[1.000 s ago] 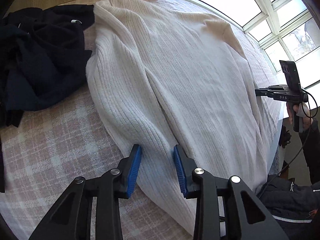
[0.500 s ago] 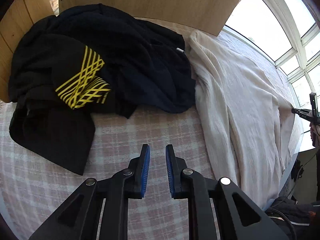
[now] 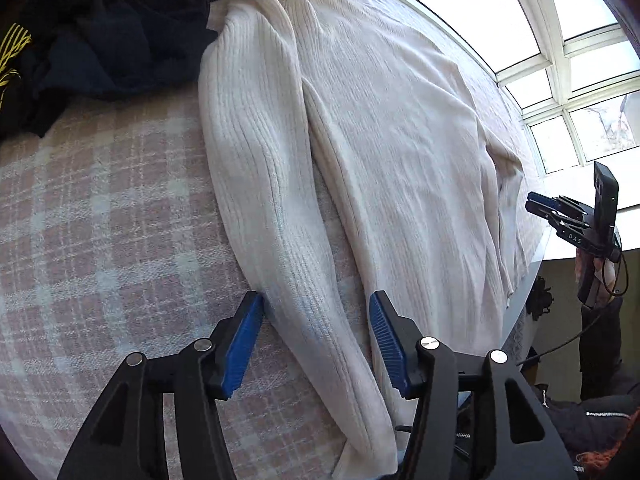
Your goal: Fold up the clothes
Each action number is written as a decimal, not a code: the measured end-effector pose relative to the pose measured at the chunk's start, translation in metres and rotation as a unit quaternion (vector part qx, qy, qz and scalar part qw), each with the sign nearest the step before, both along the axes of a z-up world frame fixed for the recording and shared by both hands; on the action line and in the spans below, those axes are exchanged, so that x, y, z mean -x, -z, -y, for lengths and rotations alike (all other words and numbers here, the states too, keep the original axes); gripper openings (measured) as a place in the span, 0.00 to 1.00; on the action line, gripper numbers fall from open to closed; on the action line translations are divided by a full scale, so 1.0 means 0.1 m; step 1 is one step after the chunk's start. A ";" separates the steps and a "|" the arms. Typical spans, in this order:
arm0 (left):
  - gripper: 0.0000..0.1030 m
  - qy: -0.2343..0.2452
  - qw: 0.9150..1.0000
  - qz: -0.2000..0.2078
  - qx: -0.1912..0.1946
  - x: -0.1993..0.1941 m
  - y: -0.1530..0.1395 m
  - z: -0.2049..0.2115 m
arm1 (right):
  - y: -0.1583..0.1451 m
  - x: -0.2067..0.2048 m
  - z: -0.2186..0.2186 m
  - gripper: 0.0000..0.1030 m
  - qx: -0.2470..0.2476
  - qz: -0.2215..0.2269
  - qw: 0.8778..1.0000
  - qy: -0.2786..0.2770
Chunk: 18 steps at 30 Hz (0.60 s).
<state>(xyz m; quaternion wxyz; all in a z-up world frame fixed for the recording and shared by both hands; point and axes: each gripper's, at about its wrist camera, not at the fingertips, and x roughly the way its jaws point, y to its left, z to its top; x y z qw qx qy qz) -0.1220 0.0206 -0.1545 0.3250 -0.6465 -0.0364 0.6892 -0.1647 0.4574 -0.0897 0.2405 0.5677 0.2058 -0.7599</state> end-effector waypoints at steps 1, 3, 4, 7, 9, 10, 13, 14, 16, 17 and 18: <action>0.45 0.011 1.000 -0.011 0.010 -0.02 -0.01 -0.03 | 0.10 -0.03 0.06 0.27 0.008 0.007 1.000 -0.004; 0.21 0.019 1.000 -0.021 0.012 -0.06 -0.05 0.03 | 0.22 -0.08 0.08 0.27 0.019 0.023 0.999 -0.012; 0.11 0.017 1.000 -0.019 0.004 -0.05 -0.06 0.08 | 0.26 -0.11 0.07 0.27 0.021 0.028 0.999 -0.016; 0.13 -0.007 1.000 -0.027 -0.005 -0.03 -0.14 0.31 | 0.37 -0.27 0.08 0.27 0.021 0.041 0.999 -0.027; 0.12 -0.032 0.999 -0.035 -0.004 -0.01 -0.22 0.54 | 0.40 -0.38 0.08 0.27 0.021 0.052 0.998 -0.031; 0.12 -0.044 0.998 -0.040 -0.003 0.00 -0.27 0.66 | 0.42 -0.43 0.08 0.27 0.021 0.055 0.998 -0.033; 0.16 -0.087 0.993 -0.070 0.035 0.05 -0.41 1.07 | 0.49 -0.58 0.12 0.27 0.021 0.065 0.997 -0.045; 0.21 -0.097 0.991 -0.070 0.053 0.08 -0.41 1.15 | 0.51 -0.62 0.13 0.27 0.015 0.064 0.997 -0.048; 0.37 -0.117 0.988 -0.073 0.069 0.06 -0.43 1.31 | 0.56 -0.69 0.13 0.28 -0.001 0.062 0.997 -0.051; 0.37 -0.113 0.989 -0.074 0.061 -0.02 -0.45 1.31 | 0.59 -0.71 0.13 0.29 -0.009 0.060 0.997 -0.051; 0.37 -0.097 0.991 -0.072 0.050 -0.12 -0.47 1.24 | 0.62 -0.73 0.13 0.29 -0.017 0.059 0.997 -0.053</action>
